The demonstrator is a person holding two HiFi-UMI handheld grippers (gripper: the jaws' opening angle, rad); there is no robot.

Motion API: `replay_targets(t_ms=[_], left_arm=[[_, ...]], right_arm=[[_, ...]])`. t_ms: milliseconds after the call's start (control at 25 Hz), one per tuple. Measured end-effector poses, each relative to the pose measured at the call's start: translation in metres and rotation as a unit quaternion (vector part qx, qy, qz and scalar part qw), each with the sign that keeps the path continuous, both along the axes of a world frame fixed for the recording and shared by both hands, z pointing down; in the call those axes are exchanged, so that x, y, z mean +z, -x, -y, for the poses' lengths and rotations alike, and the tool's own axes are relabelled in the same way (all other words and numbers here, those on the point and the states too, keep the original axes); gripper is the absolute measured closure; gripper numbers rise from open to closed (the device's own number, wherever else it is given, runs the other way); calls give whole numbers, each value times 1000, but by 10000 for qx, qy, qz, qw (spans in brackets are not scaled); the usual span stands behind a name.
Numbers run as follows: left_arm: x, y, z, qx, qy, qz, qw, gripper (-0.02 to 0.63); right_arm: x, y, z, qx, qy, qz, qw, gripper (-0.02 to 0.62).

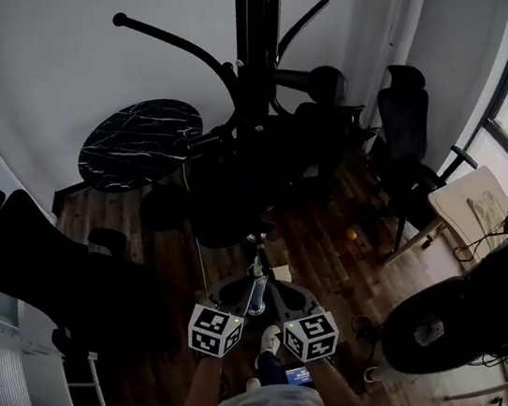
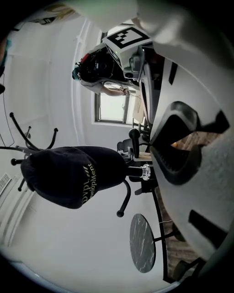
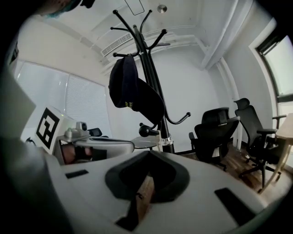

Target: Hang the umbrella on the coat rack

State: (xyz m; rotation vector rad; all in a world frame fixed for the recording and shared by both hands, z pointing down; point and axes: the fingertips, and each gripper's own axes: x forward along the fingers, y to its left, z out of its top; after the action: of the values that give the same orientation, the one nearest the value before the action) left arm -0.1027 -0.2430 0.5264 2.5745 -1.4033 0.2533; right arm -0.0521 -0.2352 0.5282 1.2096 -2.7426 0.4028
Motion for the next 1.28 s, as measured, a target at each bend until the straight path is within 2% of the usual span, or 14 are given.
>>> replay_targets(t_ms=[240, 520, 680, 920, 1080, 1280], left_arm=[[2, -3, -27, -185, 143, -259, 9994, 586], [-25, -4, -51, -597, -381, -215, 9973, 586], [-36, 3, -64, -966, -534, -211, 9937, 586], [-45, -15, -89, -1200, -507, -571, 9898, 586], [-43, -29, -109, -1347, -470, -624, 9878, 586], [-48, -41, -131, -1552, -636, -707, 9833, 586]], right_arm=[[-8, -10, -26, -51, -102, -131, 9998, 583], [-20, -23, -52, -131, -181, -12, 9998, 584], [-27, -26, -64, -282, -257, -5, 9993, 584], [-44, -49, -85, -503, -494, -44, 9975, 584], [-49, -64, -105, -674, -689, -99, 9953, 584], [-51, -77, -124, -798, -760, 20, 9939, 584]])
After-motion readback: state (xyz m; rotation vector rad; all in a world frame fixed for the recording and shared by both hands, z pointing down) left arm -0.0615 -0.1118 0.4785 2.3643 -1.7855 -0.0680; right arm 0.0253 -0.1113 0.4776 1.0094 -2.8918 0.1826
